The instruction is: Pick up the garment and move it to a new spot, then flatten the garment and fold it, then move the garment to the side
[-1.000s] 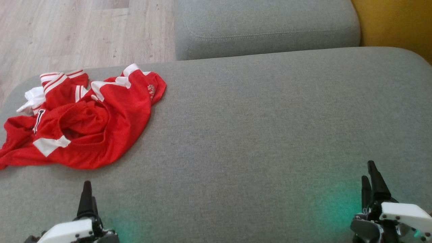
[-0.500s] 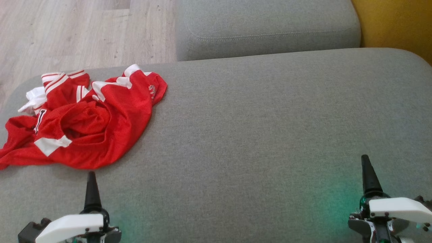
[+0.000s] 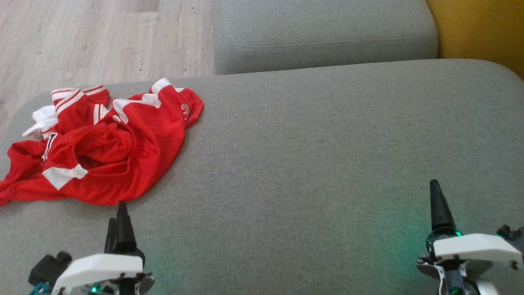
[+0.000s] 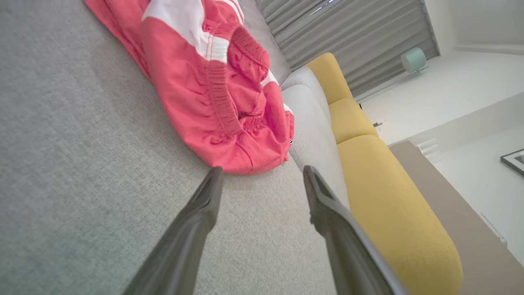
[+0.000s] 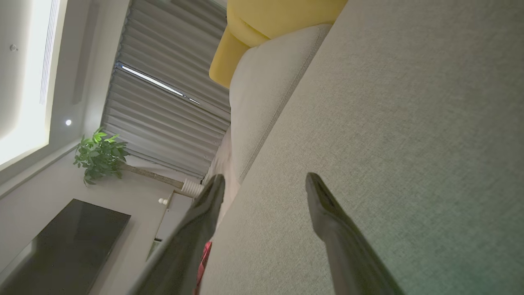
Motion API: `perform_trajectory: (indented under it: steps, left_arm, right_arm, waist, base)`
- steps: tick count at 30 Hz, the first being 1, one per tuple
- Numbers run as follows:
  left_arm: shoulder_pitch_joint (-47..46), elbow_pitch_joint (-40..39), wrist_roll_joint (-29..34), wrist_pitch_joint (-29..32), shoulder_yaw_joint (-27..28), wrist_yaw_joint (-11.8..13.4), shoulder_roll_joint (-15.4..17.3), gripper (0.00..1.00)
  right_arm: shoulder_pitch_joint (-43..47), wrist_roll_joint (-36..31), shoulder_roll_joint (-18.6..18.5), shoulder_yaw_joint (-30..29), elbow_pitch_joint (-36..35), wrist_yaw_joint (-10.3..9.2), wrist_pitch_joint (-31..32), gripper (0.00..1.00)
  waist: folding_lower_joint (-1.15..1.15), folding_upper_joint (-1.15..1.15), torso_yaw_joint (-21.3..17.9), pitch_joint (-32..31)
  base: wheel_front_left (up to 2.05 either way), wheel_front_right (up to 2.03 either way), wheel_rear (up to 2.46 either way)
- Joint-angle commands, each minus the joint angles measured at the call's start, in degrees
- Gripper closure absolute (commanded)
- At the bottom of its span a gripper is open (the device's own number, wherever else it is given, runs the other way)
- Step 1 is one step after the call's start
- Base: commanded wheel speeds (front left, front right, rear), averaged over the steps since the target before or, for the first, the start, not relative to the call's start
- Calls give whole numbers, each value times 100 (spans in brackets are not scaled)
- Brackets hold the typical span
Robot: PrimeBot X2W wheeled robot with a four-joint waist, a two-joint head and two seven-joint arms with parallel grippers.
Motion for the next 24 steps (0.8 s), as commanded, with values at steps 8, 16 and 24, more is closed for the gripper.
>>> perform_trajectory:
  steps: [8,16,24]
  left_arm:
    - [-210,-354,716,-167,-73,94,41,0]
    - [-223,-470,1310,-302,-169,182,55,0]
    - [-230,-589,1904,-436,-279,262,77,0]
  right_arm:
    - [-370,-707,-32,235,-336,-2,-187,0]
    - [-391,-1273,-35,356,-434,-2,-323,0]
    - [-423,-1856,-38,491,-485,-2,-458,0]
  waist:
    - [0,0,8,-4]
    - [0,0,20,-14]
    - [-1,0,28,-18]
  base:
    - [0,0,0]
    - [0,0,0]
    - [0,0,0]
